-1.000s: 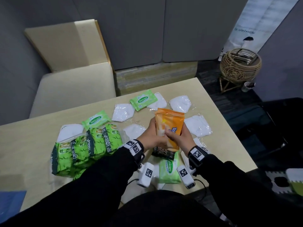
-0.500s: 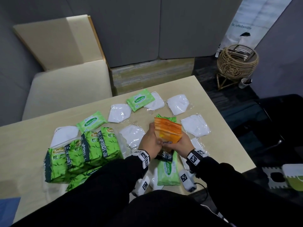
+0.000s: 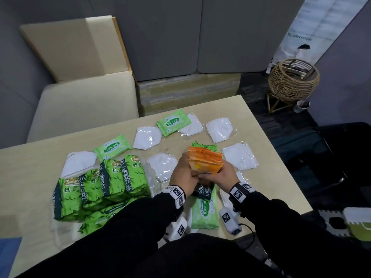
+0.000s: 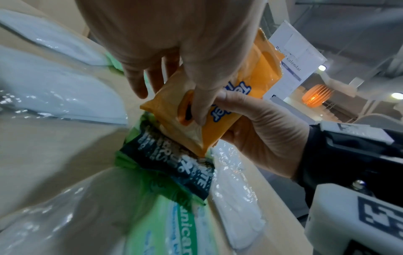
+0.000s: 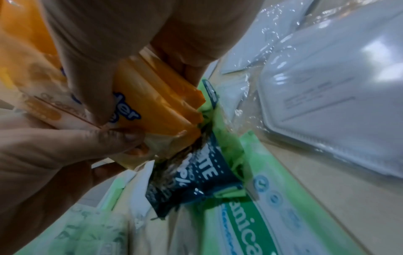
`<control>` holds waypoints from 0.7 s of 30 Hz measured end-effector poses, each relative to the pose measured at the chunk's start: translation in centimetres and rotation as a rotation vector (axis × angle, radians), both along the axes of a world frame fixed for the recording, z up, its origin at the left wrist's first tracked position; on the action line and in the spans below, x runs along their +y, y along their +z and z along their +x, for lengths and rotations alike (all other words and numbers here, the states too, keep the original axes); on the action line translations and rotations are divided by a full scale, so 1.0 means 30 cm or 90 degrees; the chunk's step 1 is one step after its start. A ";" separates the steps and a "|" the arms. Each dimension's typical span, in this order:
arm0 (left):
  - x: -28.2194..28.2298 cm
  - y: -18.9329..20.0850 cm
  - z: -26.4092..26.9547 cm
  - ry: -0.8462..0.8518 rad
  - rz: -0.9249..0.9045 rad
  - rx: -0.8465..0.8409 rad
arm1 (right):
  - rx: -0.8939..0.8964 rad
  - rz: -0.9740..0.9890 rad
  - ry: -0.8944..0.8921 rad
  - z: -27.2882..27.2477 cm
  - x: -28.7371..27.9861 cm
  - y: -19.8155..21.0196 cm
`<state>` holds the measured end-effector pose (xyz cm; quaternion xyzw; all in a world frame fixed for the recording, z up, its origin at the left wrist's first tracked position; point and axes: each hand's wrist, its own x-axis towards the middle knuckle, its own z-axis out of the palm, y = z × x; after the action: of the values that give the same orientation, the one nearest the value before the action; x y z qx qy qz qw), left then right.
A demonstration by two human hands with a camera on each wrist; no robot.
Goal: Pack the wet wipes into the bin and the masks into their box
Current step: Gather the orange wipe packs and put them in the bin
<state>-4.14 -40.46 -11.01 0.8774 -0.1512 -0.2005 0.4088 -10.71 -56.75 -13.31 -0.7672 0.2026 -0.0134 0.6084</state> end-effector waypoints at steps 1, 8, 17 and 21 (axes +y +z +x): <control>-0.004 0.014 0.002 0.005 -0.020 0.000 | -0.009 -0.001 0.000 0.004 -0.006 0.026; 0.035 0.286 0.047 -0.018 -0.162 -0.026 | -0.116 0.057 0.028 0.068 -0.011 0.305; 0.379 0.454 0.020 0.073 -0.152 -0.106 | -0.149 -0.016 0.194 0.135 0.268 0.499; 0.552 0.423 -0.032 0.111 -0.122 -0.105 | -0.150 -0.063 0.303 0.133 0.376 0.511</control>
<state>-5.12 -23.89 1.68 0.8575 -0.1256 -0.0762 0.4931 -6.73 -45.46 2.03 -0.8151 -0.0565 0.0310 0.5758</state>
